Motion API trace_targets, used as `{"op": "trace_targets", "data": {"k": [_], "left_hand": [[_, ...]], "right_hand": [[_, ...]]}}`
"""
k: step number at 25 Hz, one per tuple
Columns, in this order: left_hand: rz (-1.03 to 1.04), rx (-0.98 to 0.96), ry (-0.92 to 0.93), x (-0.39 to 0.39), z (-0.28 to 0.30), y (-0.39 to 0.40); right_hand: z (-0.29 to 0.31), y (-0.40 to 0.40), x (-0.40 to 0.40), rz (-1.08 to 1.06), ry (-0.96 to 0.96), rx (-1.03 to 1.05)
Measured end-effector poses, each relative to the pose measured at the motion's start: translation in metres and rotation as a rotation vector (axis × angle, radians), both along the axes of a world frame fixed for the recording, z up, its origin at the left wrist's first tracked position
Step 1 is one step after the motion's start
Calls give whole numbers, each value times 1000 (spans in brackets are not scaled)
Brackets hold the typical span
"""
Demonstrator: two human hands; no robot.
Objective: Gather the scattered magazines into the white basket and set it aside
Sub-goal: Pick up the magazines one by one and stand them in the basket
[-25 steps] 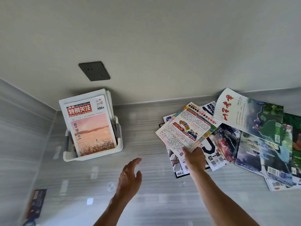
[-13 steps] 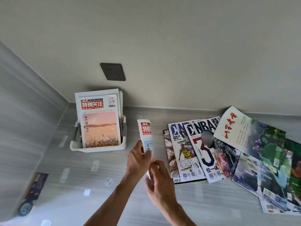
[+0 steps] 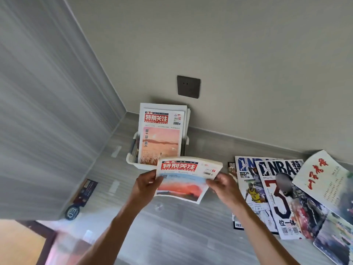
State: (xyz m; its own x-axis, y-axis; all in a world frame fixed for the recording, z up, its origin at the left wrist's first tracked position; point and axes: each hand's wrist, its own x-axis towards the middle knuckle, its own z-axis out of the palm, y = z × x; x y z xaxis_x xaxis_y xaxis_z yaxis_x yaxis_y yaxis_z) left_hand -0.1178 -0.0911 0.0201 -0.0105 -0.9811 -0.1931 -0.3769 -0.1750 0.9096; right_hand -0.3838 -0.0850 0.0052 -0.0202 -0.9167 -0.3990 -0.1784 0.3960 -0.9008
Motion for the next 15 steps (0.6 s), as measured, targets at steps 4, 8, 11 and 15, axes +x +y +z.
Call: {"op": "trace_targets", "data": {"k": [4, 8, 11, 15], "left_hand": [[180, -20, -207, 22, -15, 8], [143, -155, -73, 53, 22, -23], [169, -290, 88, 77, 63, -75], [113, -207, -3, 96, 74, -136]], "right_hand": [[-15, 11, 37, -31, 154, -83], [29, -17, 63, -32, 100, -271], [69, -67, 84, -100, 109, -403], [81, -126, 116, -139, 210, -354]]}}
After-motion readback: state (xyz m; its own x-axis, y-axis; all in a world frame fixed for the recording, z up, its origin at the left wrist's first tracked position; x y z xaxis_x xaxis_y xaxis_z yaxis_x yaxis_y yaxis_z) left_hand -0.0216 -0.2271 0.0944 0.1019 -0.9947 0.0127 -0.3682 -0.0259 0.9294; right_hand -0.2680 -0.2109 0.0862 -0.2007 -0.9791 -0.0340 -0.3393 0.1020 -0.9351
